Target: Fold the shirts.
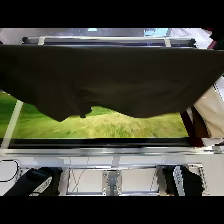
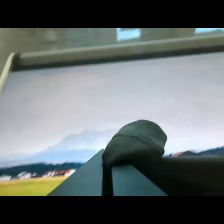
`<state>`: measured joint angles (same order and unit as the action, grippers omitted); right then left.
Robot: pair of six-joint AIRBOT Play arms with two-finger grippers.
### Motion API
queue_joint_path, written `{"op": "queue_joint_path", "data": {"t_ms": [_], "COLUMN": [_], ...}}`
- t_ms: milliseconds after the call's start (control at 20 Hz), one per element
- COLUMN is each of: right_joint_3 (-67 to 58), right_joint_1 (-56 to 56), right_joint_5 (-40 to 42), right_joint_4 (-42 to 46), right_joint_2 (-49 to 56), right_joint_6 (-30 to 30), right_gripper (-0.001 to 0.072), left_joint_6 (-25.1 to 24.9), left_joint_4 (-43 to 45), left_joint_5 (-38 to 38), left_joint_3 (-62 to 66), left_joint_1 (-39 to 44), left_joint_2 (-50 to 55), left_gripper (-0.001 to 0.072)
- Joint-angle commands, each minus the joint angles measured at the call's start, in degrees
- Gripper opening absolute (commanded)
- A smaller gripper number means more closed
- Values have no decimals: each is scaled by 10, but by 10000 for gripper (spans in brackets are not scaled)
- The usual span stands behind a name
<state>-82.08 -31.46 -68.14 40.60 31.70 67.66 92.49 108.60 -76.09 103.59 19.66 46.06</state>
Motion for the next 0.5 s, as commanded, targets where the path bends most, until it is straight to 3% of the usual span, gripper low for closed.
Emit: {"op": "queue_joint_path", "data": {"t_ms": [0, 250, 450], "right_joint_3": [-23, 21, 121], "right_joint_1": [-6, 25, 137], "right_joint_5": [6, 8, 105], "right_joint_4": [9, -27, 80], "right_joint_2": [11, 151, 291], "right_joint_6": [16, -7, -6], "right_gripper": [27, 28, 28], "left_joint_6": [-15, -4, 46], "left_joint_4": [-67, 29, 50], "left_joint_5": [69, 38, 92], "left_joint_3": [3, -90, -114], "left_joint_1": [0, -1, -27], "left_joint_2": [1, 186, 381], "left_gripper": [8, 9, 9]}}
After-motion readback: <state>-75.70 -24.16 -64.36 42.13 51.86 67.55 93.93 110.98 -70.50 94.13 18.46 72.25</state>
